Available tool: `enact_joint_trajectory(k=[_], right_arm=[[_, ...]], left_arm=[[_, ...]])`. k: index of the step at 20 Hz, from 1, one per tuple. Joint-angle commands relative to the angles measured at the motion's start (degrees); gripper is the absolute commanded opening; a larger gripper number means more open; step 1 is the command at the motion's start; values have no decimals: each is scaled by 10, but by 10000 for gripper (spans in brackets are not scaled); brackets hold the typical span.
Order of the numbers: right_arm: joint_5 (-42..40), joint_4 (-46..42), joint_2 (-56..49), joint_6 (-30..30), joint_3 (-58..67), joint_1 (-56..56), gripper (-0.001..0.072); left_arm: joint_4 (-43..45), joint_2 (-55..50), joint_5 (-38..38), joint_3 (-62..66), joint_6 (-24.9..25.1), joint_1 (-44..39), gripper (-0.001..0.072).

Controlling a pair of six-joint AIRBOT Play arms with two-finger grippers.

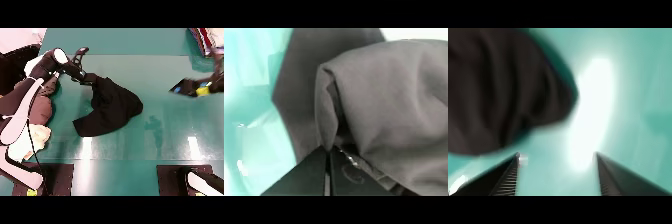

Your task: Fold the shirts.

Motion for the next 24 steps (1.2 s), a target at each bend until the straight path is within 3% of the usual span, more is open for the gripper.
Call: enact_joint_trajectory(k=[1, 3, 6, 9, 11, 14, 18, 24], right_arm=[[-56, 51, -52, -5, -123, 27, 552], [-114, 104, -103, -36, -140, 68, 464], [-173, 141, -177, -46, -104, 133, 461], [-181, 140, -249, -45, -33, 185, 461], [-180, 136, -291, -45, 13, 205, 421], [-182, 135, -323, -45, 59, 215, 16], [-169, 65, -258, -44, 124, 177, 15], [-45, -15, -66, -42, 316, 83, 15]], left_arm=[[26, -1, -23, 33, 0, 9, 24], [27, -1, -25, 33, 0, 9, 24], [27, -1, -25, 33, 0, 9, 24], [27, -1, -24, 33, 0, 9, 24], [27, -1, -25, 33, 0, 9, 24], [33, 0, -33, 34, 0, 9, 23], [50, 25, -68, 97, 0, 9, 23], [81, 215, -54, 209, 4, 9, 23]])
